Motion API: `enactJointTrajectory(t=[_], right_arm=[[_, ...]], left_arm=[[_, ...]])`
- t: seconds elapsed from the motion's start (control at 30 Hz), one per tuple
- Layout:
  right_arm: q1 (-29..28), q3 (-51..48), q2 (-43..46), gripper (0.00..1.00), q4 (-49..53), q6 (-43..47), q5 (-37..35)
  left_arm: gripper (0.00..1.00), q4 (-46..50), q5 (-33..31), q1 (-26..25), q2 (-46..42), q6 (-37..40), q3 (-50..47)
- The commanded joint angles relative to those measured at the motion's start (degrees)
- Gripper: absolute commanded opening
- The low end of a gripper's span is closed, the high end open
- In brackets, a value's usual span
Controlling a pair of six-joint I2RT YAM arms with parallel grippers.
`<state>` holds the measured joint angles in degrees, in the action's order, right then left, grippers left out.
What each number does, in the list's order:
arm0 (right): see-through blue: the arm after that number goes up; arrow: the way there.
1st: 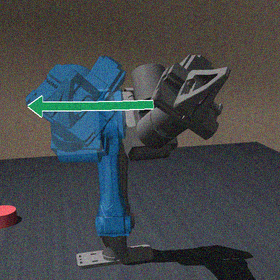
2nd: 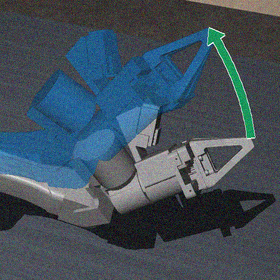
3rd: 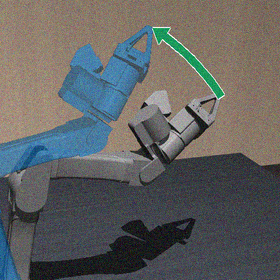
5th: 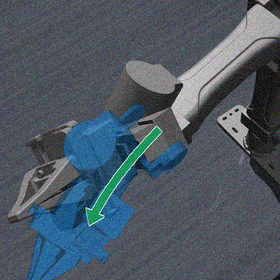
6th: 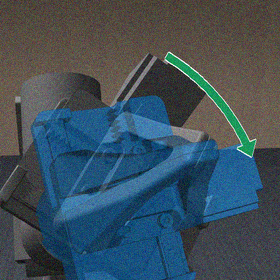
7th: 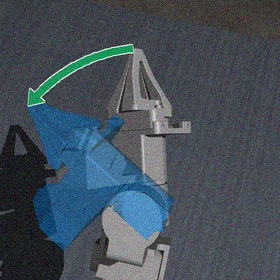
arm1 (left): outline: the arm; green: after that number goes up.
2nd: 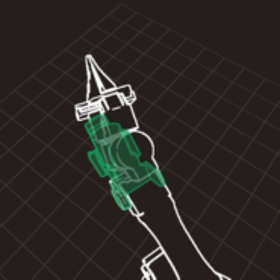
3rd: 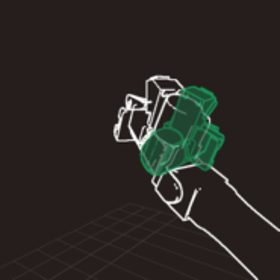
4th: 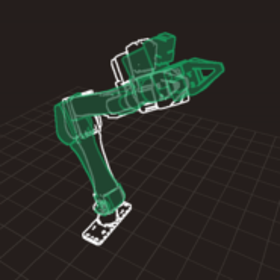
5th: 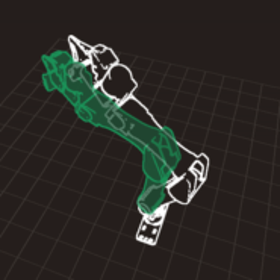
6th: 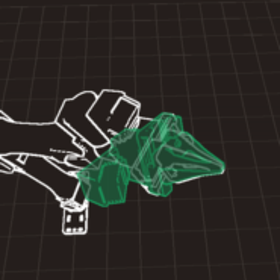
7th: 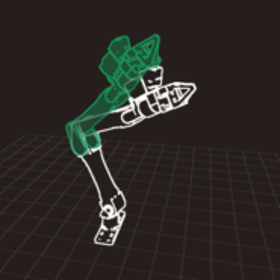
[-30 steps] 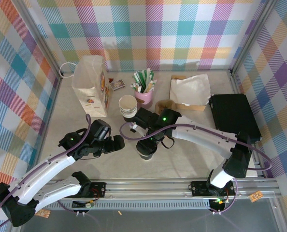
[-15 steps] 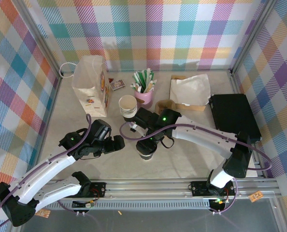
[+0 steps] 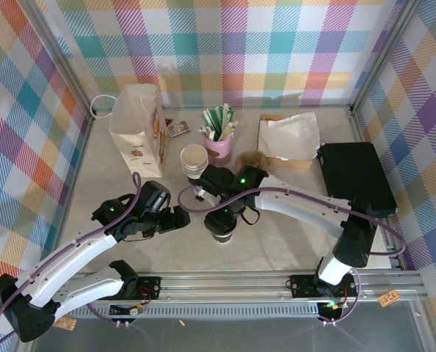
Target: Pack the takeout coffee
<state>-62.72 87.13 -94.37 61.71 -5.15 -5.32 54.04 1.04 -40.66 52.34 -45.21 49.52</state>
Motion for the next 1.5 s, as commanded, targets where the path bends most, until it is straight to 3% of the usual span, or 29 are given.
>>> enactJointTrajectory(t=[0.0, 1.47], right_arm=[[-0.48, 0.23, -1.07, 0.72, -0.62, -0.20, -0.65], [0.23, -2.49, -3.65, 0.81, -1.77, -1.22, -1.53]], left_arm=[[0.91, 1.16, 0.28, 0.60, -0.12, 0.93, -0.01], [0.91, 3.09, -0.78, 0.60, -0.48, 0.67, 0.93]])
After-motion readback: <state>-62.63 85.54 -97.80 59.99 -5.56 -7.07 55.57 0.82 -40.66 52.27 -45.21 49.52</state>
